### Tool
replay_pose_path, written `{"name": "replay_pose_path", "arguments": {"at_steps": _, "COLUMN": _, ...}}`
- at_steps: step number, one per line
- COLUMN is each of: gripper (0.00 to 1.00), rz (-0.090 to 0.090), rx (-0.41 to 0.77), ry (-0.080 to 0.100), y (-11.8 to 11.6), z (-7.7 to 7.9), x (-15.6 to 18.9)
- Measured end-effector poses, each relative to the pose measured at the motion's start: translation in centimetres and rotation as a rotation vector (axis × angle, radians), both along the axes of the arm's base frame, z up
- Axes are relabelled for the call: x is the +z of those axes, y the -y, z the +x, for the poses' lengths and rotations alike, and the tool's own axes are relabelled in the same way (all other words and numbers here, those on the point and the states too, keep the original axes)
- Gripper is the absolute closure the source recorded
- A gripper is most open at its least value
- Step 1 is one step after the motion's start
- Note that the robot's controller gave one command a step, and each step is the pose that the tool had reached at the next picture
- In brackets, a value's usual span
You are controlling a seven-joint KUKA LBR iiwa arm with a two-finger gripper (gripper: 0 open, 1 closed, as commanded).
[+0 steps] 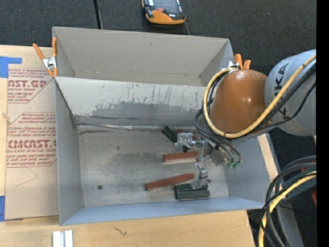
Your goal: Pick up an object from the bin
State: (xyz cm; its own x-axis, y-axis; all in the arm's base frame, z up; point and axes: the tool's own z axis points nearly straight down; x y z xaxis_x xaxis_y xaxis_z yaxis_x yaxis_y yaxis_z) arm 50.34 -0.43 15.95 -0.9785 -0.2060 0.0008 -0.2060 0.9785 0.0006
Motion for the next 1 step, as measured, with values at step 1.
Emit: {"name": "replay_pose_path", "arguments": {"at_steps": 1, "gripper": 0.00, "rz": 0.001, "rx": 0.042, "ry": 0.005, "y": 1.56, "z": -1.15, "x": -8.11}}
